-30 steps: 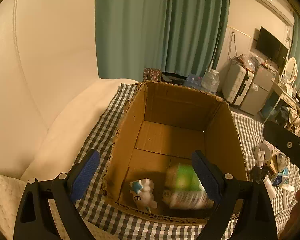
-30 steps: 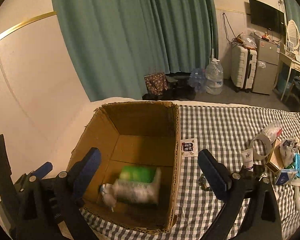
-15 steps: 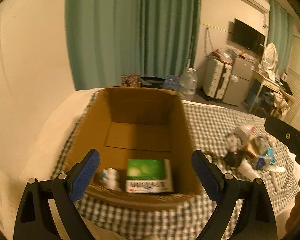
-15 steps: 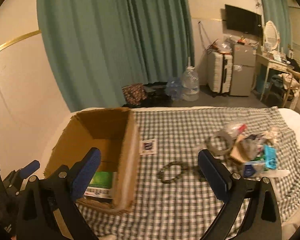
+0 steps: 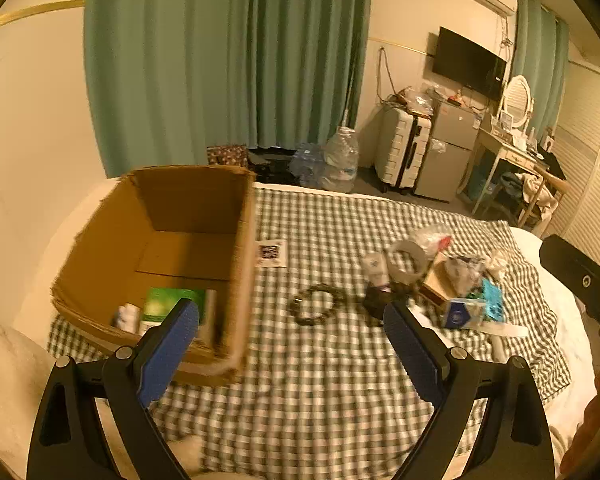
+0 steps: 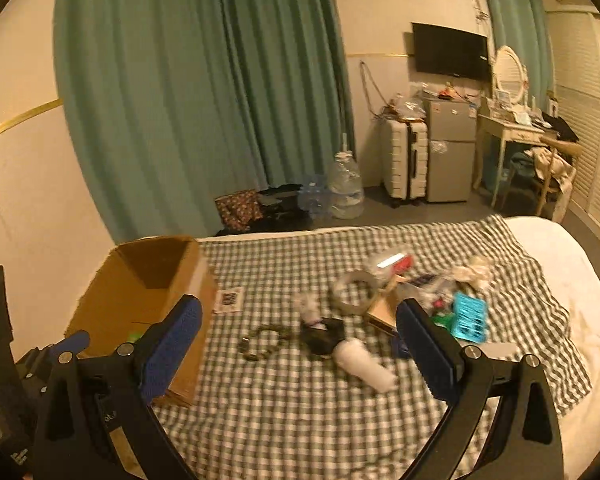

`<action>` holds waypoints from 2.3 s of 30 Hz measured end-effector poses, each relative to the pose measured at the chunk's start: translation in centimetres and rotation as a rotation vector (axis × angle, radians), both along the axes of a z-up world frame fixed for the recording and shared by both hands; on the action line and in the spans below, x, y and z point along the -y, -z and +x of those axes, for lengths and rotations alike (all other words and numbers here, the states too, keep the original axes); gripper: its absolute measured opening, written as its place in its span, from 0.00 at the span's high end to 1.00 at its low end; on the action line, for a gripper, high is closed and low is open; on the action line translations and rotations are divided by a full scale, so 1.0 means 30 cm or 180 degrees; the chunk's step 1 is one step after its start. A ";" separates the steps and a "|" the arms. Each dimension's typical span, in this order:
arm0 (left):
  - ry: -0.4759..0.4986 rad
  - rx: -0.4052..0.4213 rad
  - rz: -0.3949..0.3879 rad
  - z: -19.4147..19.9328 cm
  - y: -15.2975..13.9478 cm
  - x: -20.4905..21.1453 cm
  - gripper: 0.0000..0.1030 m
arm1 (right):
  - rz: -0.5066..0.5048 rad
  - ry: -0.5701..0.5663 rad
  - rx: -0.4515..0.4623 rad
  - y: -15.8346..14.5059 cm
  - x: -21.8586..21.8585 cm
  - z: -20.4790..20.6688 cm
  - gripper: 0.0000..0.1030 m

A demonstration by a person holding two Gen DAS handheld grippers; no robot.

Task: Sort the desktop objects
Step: 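Move both open tools back over the items on the bedspread, then grasp the bead bracelet with left tool while right tool grips the white cylinder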

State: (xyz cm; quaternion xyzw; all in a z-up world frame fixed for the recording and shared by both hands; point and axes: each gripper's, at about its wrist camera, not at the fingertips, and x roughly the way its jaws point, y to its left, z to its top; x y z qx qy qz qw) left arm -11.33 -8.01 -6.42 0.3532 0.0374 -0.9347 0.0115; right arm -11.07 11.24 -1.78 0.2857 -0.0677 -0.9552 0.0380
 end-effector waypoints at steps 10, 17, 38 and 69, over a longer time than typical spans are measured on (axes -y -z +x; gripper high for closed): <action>0.0091 0.0237 0.0012 -0.011 0.139 -0.257 0.06 | 0.0015 0.0222 0.0129 0.109 -0.294 0.049 0.05; 0.0168 0.0276 -0.0263 -0.062 0.253 -0.344 0.06 | 0.0061 0.0092 0.0234 0.266 -0.393 0.041 0.05; 0.0038 0.0449 -0.0395 -0.426 0.647 -0.154 0.06 | 0.0171 -0.0655 0.0617 0.651 -0.241 -0.286 0.05; 0.0246 0.0377 -0.0108 -0.535 0.703 -0.099 0.72 | 0.0282 -0.0850 0.1088 0.806 -0.146 -0.427 0.54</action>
